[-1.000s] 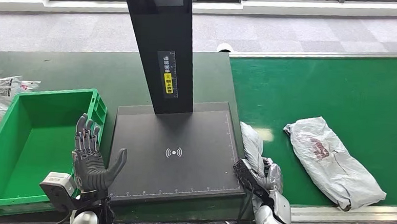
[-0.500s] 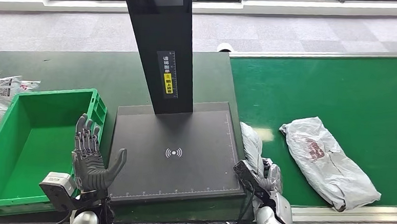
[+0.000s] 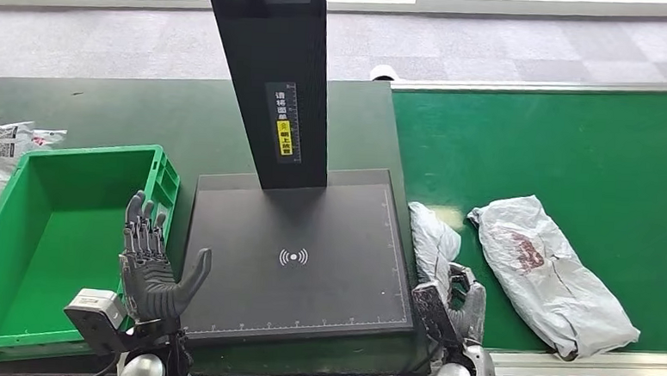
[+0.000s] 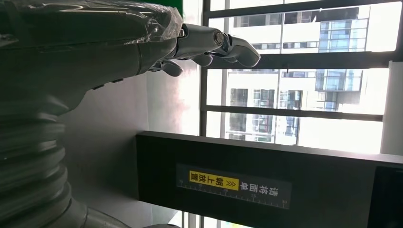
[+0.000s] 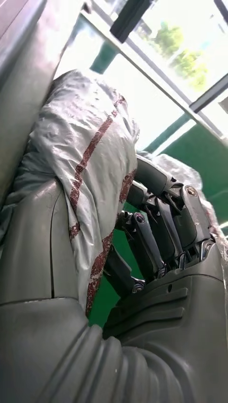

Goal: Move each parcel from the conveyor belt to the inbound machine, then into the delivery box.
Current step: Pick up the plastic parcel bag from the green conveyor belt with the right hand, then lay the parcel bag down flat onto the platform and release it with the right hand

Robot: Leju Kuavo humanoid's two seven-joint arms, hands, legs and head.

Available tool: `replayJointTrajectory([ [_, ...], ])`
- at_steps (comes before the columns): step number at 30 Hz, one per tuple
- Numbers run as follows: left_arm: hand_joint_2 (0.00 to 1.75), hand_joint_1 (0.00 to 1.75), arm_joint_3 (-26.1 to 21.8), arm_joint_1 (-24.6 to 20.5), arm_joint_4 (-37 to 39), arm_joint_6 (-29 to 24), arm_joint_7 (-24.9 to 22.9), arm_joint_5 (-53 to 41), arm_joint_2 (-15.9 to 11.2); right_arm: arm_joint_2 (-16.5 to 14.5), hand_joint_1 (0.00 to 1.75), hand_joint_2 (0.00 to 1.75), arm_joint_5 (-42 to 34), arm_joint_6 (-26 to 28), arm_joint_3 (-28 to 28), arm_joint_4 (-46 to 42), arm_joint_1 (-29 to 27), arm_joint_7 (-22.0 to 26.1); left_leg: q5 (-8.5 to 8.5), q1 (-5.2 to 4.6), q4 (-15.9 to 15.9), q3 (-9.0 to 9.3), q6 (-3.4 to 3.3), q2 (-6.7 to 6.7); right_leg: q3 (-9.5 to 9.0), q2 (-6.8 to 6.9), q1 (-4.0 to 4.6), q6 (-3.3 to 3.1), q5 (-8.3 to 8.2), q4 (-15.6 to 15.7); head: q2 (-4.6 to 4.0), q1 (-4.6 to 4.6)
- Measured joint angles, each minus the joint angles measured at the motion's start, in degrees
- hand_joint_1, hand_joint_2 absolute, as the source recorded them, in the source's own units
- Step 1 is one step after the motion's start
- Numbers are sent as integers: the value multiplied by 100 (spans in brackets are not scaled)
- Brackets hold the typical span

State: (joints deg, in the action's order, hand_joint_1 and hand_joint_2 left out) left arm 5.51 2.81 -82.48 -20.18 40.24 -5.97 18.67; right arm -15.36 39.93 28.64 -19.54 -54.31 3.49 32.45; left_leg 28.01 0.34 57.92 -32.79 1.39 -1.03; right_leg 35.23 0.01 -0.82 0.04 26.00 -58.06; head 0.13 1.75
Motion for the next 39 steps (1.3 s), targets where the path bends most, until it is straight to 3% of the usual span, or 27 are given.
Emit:
replayJointTrajectory([
  [9, 175, 0, 0, 1, -10, -16, -1, 1, 0, -159, 175, 175, -354, 178, 31, -803, -146, 173, -8, -10, 3, -22, -13, 4, 18, 0, -18, 11, -8, 1, 0, 0],
  [18, 175, 0, 0, 4, -57, -16, -1, -16, -2, -220, 175, 175, -810, 388, 218, -1281, -43, 675, -16, -16, 10, 10, -25, 9, -14, -6, -19, 29, -21, 2, 0, 0],
  [25, 175, 0, 0, 2, -56, 3, 0, -46, -2, -241, 175, 175, -1239, 743, 1130, -1933, -47, 763, -15, -16, 10, 47, -24, 31, -42, -25, -18, 29, -21, 2, 0, 0],
  [39, 175, 0, 0, -7, -17, 71, -1, -68, -1, -236, 175, 175, -1480, 603, 2670, -2153, 168, 764, -16, -16, 11, 63, -25, 39, -59, -30, -19, 32, -24, 2, 0, 0],
])
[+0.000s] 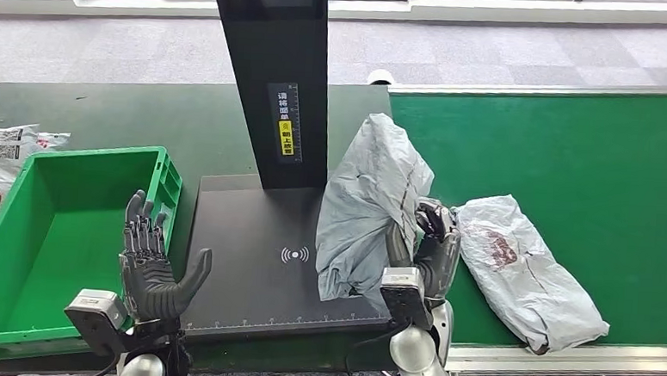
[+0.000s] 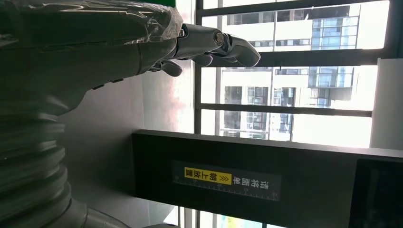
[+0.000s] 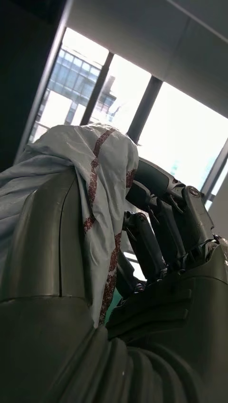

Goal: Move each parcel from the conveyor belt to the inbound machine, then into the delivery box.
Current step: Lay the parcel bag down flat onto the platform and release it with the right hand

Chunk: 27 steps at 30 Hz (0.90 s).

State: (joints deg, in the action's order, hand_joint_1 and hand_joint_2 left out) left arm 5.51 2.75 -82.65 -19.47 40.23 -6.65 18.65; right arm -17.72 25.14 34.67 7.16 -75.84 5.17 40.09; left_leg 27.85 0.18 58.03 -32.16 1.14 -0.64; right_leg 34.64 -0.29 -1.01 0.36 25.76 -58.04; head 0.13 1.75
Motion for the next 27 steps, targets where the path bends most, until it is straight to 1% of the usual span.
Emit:
replayJointTrajectory([
  [4, 175, 0, 0, -15, 75, 43, 0, -11, 2, -41, 175, 175, -42, -193, 402, 192, 279, 0, 0, 0, 0, 3, 0, 0, -1, -1, 1, 0, 0, 0, 0, 0],
  [10, 175, 0, 1, -64, 215, 52, -1, -14, 3, -145, 175, 175, 55, -635, 757, 822, 722, -83, -1, 0, 0, 7, 1, 3, -3, -3, 4, -2, -2, 0, 0, 0],
  [13, 175, 0, 8, -79, 275, 51, -1, -13, 3, -197, 175, 175, 143, -799, 788, 1265, 890, -153, -1, 0, 0, 7, 1, 2, -3, -2, 4, -2, -2, 0, 0, 0],
  [17, 175, 0, 25, -90, 335, 28, -1, -3, 3, -257, 175, 175, 235, -835, 788, 1846, 1084, -90, -1, 0, 1, 7, 1, 3, -3, -4, 3, -2, -2, 0, 0, 0],
  [23, 175, 0, 45, -98, 365, -36, 1, 40, 3, -317, 175, 175, 494, -989, 795, 2767, 1372, -422, -1, 0, 1, 7, 1, 3, -2, -4, 4, -2, -2, 0, 0, 0],
  [27, 175, 0, 46, -100, 386, -55, 1, 56, 3, -328, 175, 175, 482, -1008, 796, 3195, 1504, -485, -1, 0, 1, 9, 1, 6, -2, -5, 4, -2, -2, 0, 0, 0],
])
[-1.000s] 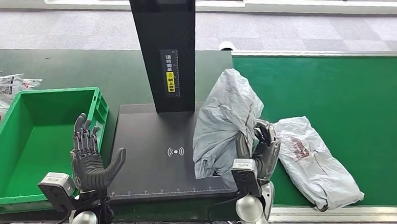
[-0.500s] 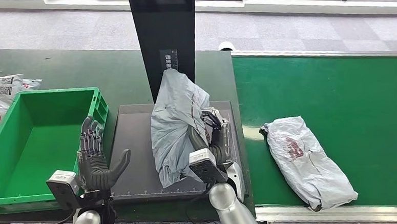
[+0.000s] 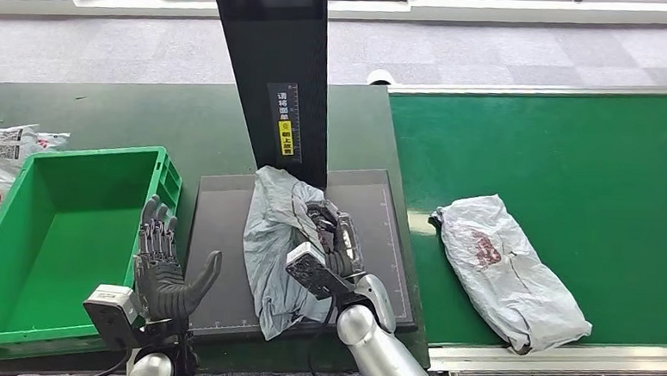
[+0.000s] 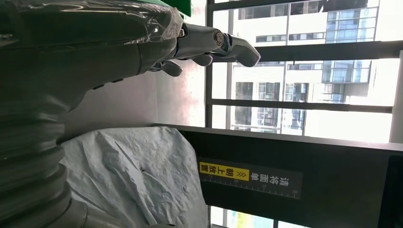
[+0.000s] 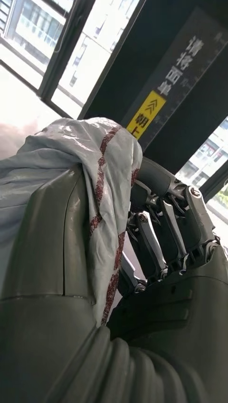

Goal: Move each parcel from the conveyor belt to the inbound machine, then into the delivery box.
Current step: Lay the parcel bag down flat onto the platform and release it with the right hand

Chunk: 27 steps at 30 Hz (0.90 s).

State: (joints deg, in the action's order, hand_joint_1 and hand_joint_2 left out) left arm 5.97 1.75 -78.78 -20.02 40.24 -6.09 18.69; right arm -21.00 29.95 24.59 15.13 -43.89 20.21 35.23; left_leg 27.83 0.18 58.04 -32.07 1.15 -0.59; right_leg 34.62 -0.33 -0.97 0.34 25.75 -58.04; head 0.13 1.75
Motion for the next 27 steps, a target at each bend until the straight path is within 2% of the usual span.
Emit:
replayJointTrajectory([
  [2, 175, 0, 0, -2, 12, -6, 0, 2, 0, -8, 172, 175, -1, 0, 0, 135, 44, -12, 0, 0, 0, 1, 0, 2, 0, -2, 0, 0, 0, 0, 0, 0],
  [4, 175, 0, 0, -3, 19, -18, 0, 3, 0, -16, 85, 175, 18, -7, 3, 268, 97, -79, 0, 0, 0, 2, 0, 3, 0, -4, 0, 0, 0, 0, 0, 0],
  [6, 175, 0, 0, -4, 20, -59, 0, 3, 0, -22, 0, 175, 162, -167, 34, 514, 212, -413, 0, 0, 0, 3, 0, 7, 0, -5, 1, 0, 0, 0, 0, 1],
  [9, 175, 0, 0, -6, 20, -227, 0, -12, -2, -24, 0, 175, 699, -791, 192, 1069, 424, -1456, 1, 0, 0, 11, 1, 20, -2, -15, 2, -3, -2, 0, 0, 1],
  [11, 175, 0, 1, -7, 17, -307, 0, -20, -4, -25, 0, 175, 927, -936, 278, 1365, 480, -1744, 1, 0, 0, 13, 1, 24, -3, -19, 2, -4, -3, 0, 0, 1],
  [16, 175, 0, 0, -6, 14, -306, 0, -13, -7, -25, 0, 175, 1076, -592, 314, 1701, 585, -1698, 1, 0, 0, 19, 1, 23, -10, -19, 3, -4, -3, 0, 0, 0],
  [19, 175, 0, 0, 0, -17, -320, 0, -88, -7, -11, 0, 175, 1095, 34, 294, 1630, 498, -1553, 1, 0, 0, 20, 1, 20, -13, -18, 2, -4, -4, 0, 0, 0],
  [23, 175, 0, 0, 9, -75, -336, 1, -138, -7, 12, 0, 175, 713, 1122, 63, 691, 7, -759, 2, 0, 0, 19, 0, 21, -13, -17, 1, -3, -4, 0, 0, 0],
  [27, 175, 0, 0, 13, -102, -371, 2, -145, -7, 18, 0, 175, 521, 1530, -206, -550, -488, -295, 5, 0, 0, 15, 0, 19, -10, -16, 1, -3, -3, 2, 0, 0],
])
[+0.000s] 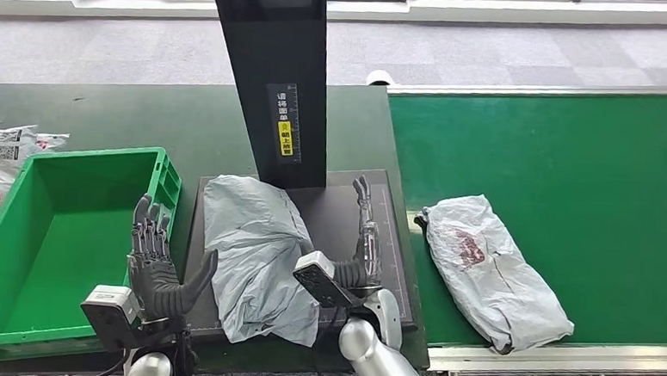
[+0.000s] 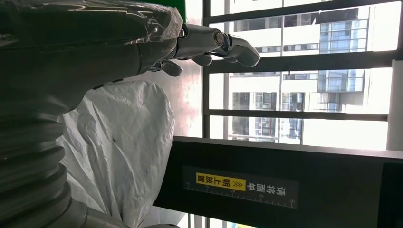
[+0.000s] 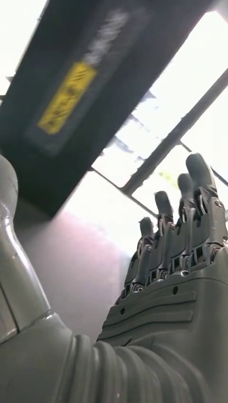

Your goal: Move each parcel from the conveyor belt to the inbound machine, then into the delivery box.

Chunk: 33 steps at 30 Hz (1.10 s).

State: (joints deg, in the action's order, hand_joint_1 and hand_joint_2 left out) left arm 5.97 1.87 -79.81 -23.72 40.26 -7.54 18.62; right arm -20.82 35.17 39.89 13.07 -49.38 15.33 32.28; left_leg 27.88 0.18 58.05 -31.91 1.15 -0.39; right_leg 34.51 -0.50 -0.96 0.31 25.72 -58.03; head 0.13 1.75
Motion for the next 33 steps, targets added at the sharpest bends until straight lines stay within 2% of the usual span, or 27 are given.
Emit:
replayJointTrajectory([
  [4, 175, 0, 0, 2, -27, -2, 0, 0, 0, 27, 0, 175, -77, 33, -160, -675, -165, 117, 0, -2, 1, 3, 0, 5, 2, -4, 0, 0, -1, 2, 0, 0],
  [10, 175, 0, 0, 1, -25, -4, 0, -10, 0, 86, 0, 175, -470, 35, -646, -1978, -530, 740, -1, -3, 3, 4, 0, 2, -1, -2, 0, 1, -2, 2, 0, 1],
  [15, 175, 0, 0, -1, -13, -11, 0, -26, 0, 132, 0, 175, -725, 35, -983, -3341, -844, 776, 1, -4, 4, 3, -1, 4, 1, -3, 0, 2, -2, 2, 0, 1],
  [20, 175, 0, 0, -41, 247, 55, -52, -261, 0, 163, 0, 175, -794, 32, -1060, -4409, -1104, 779, 5, -4, 4, 5, -5, 6, 2, -4, 0, 2, -1, 3, 0, 0],
  [25, 175, 0, 0, -173, 816, 151, -313, -786, 2, 177, 0, 175, -764, 27, -1060, -4898, -1221, 777, 4, -4, 4, 8, -5, 13, 1, -11, 1, 3, -3, 3, 0, 0],
  [33, 175, 0, 0, -286, 1186, 160, -343, -827, 4, 186, 0, 175, -758, 26, -1060, -5157, -1303, 776, 4, -4, 5, 10, -5, 15, -1, -18, 0, 4, -5, 3, 0, 1],
])
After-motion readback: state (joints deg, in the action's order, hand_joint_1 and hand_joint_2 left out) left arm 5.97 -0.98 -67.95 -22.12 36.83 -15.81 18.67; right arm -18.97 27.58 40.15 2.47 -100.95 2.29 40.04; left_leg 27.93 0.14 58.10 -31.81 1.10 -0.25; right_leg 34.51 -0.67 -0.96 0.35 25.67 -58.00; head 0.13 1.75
